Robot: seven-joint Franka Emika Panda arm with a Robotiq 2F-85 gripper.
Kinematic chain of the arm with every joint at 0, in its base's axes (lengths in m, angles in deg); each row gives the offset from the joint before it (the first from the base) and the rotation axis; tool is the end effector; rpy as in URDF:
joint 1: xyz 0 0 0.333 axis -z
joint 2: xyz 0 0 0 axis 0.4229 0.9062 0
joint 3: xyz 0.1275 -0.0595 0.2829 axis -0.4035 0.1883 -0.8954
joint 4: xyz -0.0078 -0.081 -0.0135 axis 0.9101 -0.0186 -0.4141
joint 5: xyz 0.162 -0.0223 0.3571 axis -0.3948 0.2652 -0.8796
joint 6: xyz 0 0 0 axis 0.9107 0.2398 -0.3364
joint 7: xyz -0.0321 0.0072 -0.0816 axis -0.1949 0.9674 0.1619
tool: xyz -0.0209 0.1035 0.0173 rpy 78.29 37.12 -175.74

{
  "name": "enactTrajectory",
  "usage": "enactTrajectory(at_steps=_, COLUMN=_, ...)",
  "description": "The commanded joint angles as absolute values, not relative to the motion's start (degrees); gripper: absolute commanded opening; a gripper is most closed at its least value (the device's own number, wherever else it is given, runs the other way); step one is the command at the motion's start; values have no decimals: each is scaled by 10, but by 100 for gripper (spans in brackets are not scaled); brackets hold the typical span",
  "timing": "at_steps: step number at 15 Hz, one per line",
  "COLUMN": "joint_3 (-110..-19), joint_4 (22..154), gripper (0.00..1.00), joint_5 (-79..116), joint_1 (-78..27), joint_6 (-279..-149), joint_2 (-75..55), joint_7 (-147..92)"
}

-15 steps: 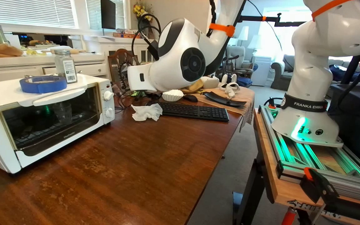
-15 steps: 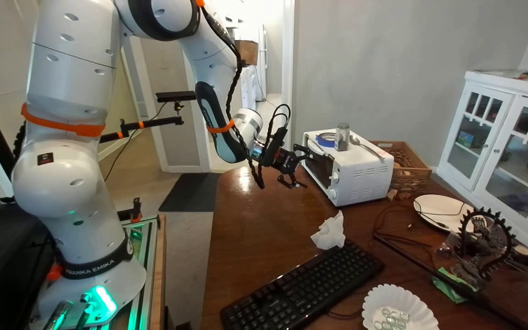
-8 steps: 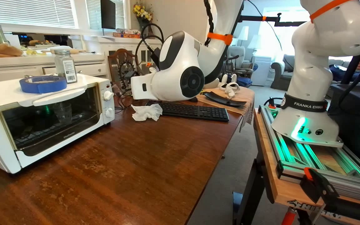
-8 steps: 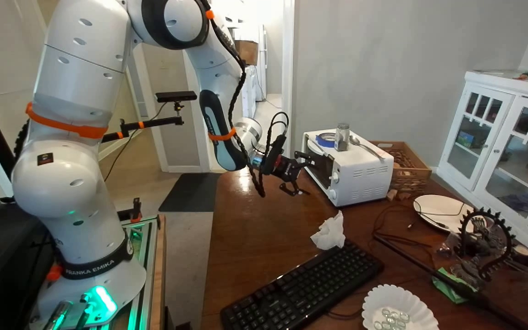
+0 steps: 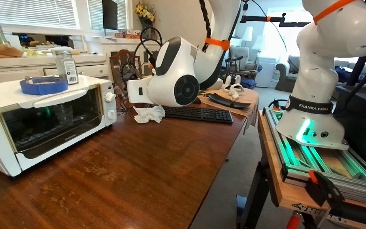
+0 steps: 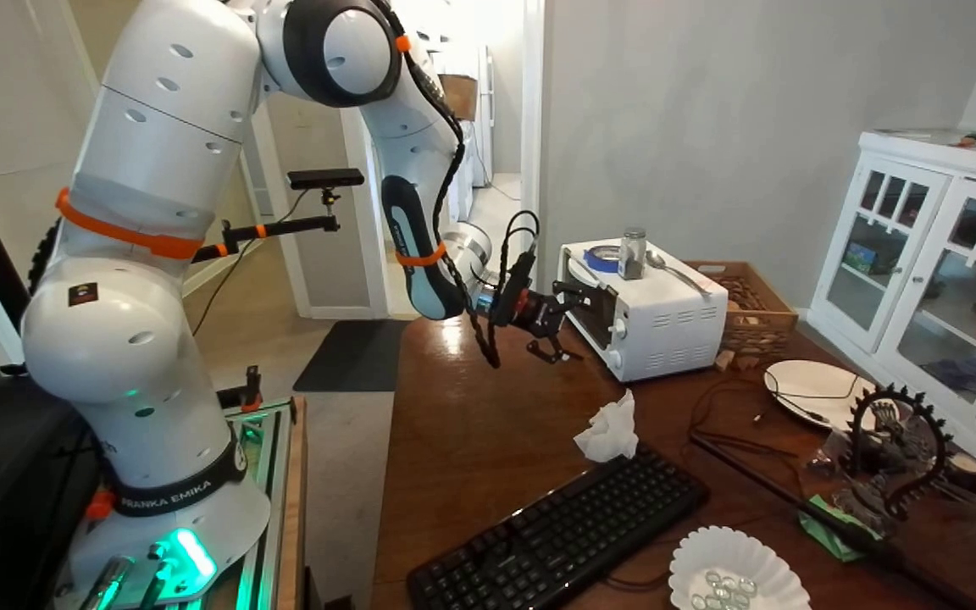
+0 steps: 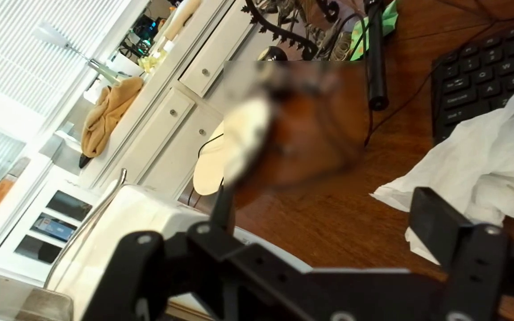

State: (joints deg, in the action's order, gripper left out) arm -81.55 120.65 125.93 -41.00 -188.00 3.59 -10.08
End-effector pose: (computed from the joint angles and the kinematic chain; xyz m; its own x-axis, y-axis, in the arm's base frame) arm 0.5015 0.2061 0.1542 0.3087 0.7119 -0.6308 0.5356 0.4179 0.7338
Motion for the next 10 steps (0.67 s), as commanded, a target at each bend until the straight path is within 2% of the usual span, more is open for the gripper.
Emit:
enactTrajectory(at_steps=1, joint_3=-825, joint_4=1206, gripper=100, joint_5=1261, joint_1=-401, joint_6=-1876, joint_2=37, joint_7=-103)
enactTrajectory(at_steps=10, joint_3=-815, joint_4=1188, gripper=100, joint_5=1366, joint_1=-401, joint_6=-1853, joint_2=87, joint_7=-50)
